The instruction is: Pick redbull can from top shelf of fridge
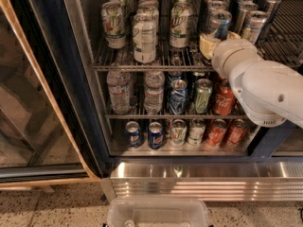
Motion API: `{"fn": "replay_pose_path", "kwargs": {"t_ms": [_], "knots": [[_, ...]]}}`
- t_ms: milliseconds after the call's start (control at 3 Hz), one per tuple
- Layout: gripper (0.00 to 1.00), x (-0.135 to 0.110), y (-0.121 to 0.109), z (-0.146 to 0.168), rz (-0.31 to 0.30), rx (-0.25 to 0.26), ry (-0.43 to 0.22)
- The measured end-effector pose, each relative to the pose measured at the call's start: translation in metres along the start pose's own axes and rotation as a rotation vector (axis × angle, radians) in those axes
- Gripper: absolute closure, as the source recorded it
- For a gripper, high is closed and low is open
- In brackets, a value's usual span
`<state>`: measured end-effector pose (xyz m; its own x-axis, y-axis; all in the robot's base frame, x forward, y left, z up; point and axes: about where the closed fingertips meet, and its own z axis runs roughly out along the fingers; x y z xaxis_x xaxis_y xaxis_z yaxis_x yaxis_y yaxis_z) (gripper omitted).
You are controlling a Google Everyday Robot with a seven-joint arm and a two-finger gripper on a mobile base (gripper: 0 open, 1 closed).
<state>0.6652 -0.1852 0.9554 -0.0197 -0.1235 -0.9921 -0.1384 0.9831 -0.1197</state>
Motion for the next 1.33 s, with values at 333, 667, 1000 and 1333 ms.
{"fn": "replay_pose_path", "kwargs": {"t_ms": [333,667,1000,1333], "knots": [[1.0,-0.011,0.0,-0.012,0.006,-0.008,0.0],[1.0,-0.025,0.001,-0.025,0.012,-0.02,-0.008],[1.0,-0.04,0.004,-0.037,0.03,-0.044,-0.015],[1.0,-0.052,0.007,-0.05,0.083,-0.095,-0.006]]}}
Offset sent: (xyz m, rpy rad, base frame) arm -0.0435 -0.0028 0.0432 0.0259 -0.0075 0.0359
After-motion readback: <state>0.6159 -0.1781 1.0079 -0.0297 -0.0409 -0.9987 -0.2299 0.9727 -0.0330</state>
